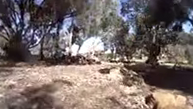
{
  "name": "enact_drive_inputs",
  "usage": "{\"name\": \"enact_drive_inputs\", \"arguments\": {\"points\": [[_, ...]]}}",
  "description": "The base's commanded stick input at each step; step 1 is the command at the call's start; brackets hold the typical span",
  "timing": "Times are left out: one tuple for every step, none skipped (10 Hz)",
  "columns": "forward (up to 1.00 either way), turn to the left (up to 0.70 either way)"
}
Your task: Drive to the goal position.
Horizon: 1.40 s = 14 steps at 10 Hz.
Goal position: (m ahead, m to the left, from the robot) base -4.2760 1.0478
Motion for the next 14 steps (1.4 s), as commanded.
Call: {"name": "enact_drive_inputs", "arguments": {"points": [[0.70,0.27],[0.70,-0.26],[0.70,-0.11],[0.70,0.00],[0.70,0.00],[0.70,0.00],[0.70,0.00],[0.70,0.00],[0.70,0.00],[0.70,0.11],[0.70,0.25],[0.70,0.27],[0.70,0.00],[0.70,0.00]]}}
